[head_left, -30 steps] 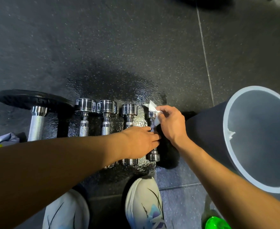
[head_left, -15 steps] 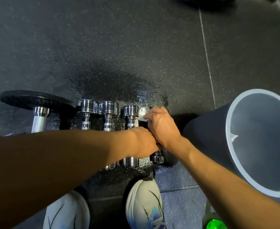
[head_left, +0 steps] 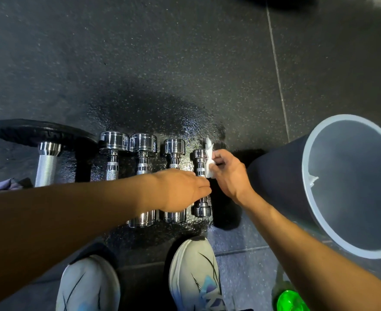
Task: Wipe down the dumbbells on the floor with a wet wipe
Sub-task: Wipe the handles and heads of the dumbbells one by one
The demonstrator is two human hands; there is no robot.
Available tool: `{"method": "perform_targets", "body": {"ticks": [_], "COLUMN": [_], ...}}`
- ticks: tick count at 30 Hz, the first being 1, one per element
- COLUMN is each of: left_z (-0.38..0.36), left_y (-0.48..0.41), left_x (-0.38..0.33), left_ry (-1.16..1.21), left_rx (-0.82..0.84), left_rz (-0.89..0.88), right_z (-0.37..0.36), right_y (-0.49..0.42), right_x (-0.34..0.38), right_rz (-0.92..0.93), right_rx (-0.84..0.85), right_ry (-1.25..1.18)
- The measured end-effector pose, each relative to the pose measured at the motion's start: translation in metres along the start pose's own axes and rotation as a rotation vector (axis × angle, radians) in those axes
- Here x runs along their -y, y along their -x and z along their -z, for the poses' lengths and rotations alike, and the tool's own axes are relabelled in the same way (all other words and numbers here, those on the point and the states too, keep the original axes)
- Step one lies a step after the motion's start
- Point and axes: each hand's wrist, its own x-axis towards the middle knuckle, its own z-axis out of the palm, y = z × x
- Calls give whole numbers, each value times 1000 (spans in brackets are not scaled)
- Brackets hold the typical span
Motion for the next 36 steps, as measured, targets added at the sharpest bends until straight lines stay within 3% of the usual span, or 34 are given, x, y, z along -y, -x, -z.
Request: {"method": "perform_targets", "body": {"ticks": [7,20,26,33,36], "left_z": [5,-6,-1,0,5], "left_y": [24,25,27,8,0], "left_x": [14,17,13,8,4], "left_ry": [96,24,81,-52,-121], "left_rx": [-84,-95,-49,89,108], "left_rz": [17,26,51,37,20], "right_z": [-5,-6,-3,9,8], "right_y": [28,91,96,100,105], "right_x": [-2,-23,-16,-5,-1], "right_rz": [38,-156,-235,-286,-202], "right_rx": [166,334,300,231,200], "right_ry": [-4,72,-32,-63,77]}}
